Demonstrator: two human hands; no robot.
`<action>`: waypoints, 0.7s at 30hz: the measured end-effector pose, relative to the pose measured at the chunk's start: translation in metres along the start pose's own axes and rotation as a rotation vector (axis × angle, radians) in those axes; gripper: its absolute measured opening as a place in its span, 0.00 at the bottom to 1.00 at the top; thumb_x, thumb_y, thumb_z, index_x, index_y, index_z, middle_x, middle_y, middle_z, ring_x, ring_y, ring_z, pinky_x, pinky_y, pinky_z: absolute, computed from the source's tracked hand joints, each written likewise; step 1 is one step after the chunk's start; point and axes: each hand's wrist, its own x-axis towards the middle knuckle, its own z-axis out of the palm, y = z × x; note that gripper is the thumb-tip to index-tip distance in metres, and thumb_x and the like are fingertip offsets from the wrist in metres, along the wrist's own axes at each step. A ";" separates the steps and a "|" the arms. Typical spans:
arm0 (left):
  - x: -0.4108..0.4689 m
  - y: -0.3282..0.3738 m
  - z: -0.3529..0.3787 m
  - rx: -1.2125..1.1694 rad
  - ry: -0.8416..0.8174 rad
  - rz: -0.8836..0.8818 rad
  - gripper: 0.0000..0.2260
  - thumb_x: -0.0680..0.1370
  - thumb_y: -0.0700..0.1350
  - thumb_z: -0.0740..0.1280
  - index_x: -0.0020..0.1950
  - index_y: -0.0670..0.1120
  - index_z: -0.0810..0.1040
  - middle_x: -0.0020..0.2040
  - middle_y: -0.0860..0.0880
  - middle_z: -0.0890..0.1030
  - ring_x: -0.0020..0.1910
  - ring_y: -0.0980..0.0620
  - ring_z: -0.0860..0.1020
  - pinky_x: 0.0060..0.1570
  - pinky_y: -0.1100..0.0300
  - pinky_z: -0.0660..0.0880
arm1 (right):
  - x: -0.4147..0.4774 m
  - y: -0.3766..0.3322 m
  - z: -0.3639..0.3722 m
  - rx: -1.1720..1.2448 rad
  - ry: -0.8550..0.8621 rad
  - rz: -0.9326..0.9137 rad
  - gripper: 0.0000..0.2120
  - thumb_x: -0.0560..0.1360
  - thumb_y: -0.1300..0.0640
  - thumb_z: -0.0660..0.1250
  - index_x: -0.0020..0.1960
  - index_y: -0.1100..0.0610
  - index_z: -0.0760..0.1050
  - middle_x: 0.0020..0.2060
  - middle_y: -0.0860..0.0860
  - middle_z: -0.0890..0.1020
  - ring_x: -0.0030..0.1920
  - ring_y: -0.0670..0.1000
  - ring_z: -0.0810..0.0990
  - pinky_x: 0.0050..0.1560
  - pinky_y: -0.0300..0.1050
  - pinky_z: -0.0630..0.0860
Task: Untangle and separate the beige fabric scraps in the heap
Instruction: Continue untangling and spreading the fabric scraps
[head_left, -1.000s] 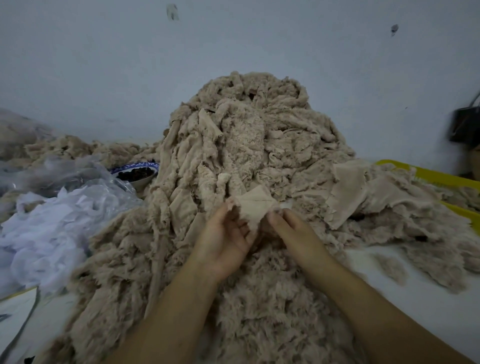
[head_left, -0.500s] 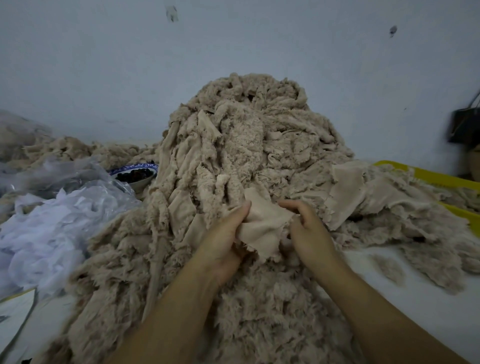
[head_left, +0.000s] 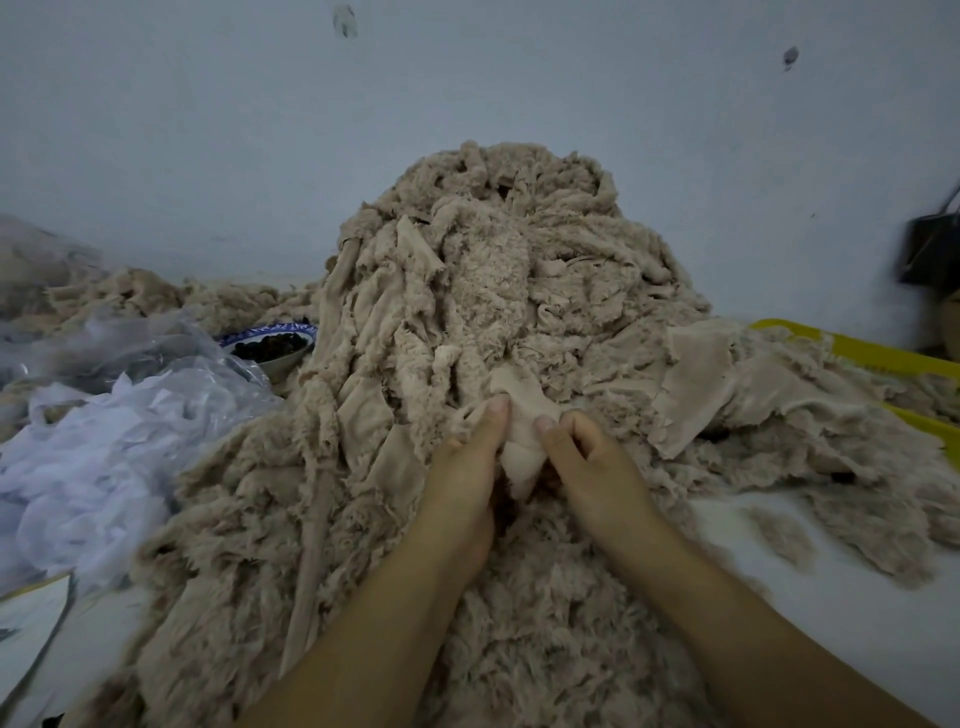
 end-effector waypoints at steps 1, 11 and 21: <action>0.001 0.002 -0.001 -0.050 0.012 -0.027 0.18 0.81 0.53 0.65 0.56 0.38 0.82 0.41 0.43 0.85 0.36 0.49 0.84 0.30 0.58 0.77 | -0.002 -0.002 0.003 -0.033 -0.024 -0.051 0.18 0.82 0.51 0.61 0.35 0.53 0.63 0.24 0.40 0.67 0.26 0.40 0.64 0.27 0.33 0.63; 0.007 0.006 -0.004 -0.340 0.077 -0.213 0.16 0.82 0.49 0.64 0.55 0.36 0.81 0.43 0.40 0.86 0.38 0.48 0.86 0.30 0.58 0.81 | -0.002 0.002 0.011 -0.114 -0.130 -0.131 0.17 0.82 0.51 0.61 0.36 0.53 0.65 0.26 0.41 0.69 0.27 0.41 0.67 0.29 0.33 0.64; 0.002 0.010 -0.006 -0.452 -0.160 -0.203 0.23 0.81 0.52 0.61 0.68 0.37 0.75 0.61 0.39 0.82 0.61 0.46 0.81 0.59 0.54 0.77 | -0.001 0.011 0.003 0.162 -0.213 0.189 0.42 0.64 0.17 0.54 0.63 0.45 0.79 0.58 0.41 0.83 0.61 0.41 0.79 0.64 0.45 0.73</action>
